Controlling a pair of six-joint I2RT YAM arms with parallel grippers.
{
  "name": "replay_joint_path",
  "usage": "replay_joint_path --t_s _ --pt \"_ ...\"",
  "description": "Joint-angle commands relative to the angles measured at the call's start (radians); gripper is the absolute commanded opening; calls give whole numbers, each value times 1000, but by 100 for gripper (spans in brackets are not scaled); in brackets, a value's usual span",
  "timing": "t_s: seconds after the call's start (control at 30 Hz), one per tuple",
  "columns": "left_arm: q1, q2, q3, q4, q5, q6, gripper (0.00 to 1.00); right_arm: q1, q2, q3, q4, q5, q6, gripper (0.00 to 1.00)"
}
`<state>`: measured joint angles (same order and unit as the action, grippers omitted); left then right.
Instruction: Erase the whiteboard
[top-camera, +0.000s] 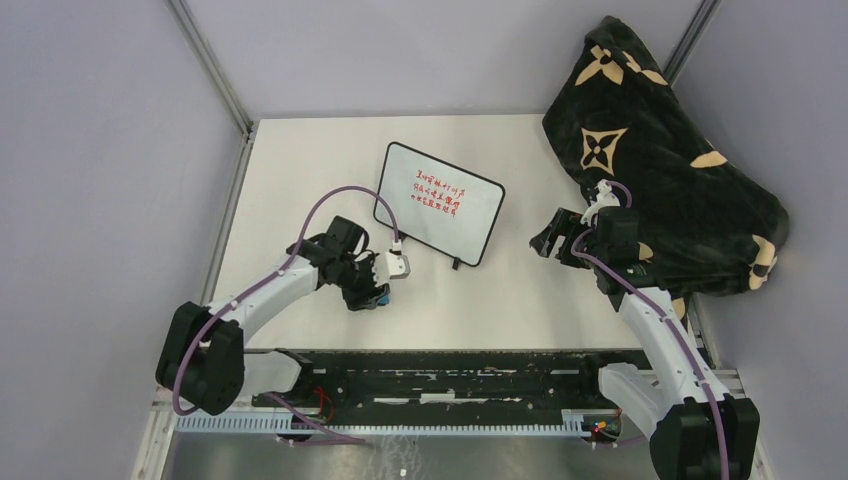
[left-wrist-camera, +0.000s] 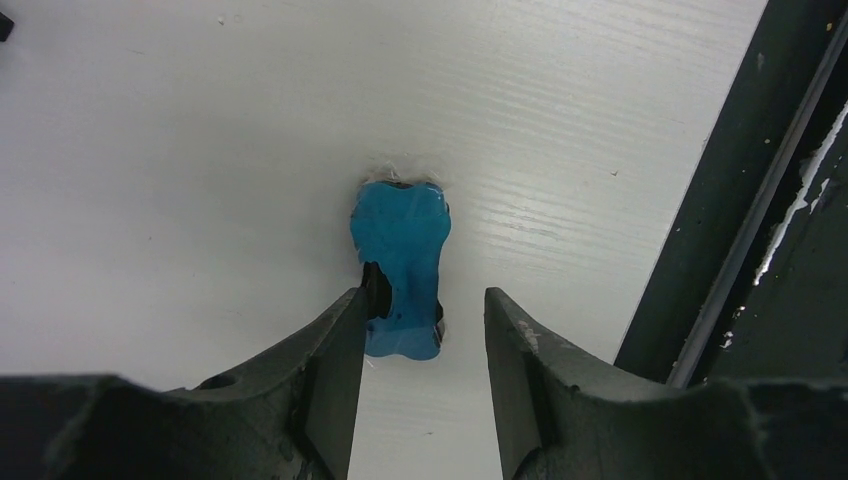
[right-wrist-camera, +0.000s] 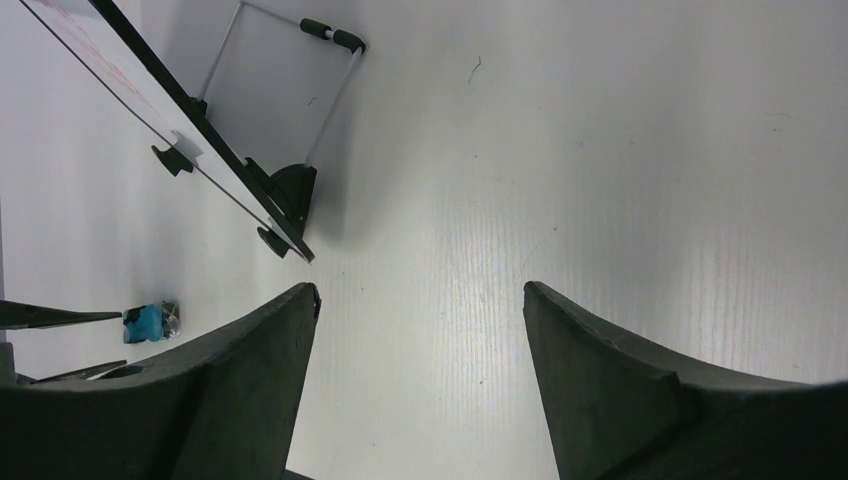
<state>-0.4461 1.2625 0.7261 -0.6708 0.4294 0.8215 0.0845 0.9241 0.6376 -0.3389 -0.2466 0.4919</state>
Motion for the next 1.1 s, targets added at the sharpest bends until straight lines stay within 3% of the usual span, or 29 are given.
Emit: replay_joint_path --t_s 0.0,0.93,1.07 --pt "-10 20 3 46 -22 -42 53 4 -13 36 23 -3 -10 84" --pt "-10 146 18 87 -8 -51 38 4 -21 33 19 14 -13 84" --pt "-10 149 16 94 -5 -56 23 4 -20 36 15 12 -12 84"
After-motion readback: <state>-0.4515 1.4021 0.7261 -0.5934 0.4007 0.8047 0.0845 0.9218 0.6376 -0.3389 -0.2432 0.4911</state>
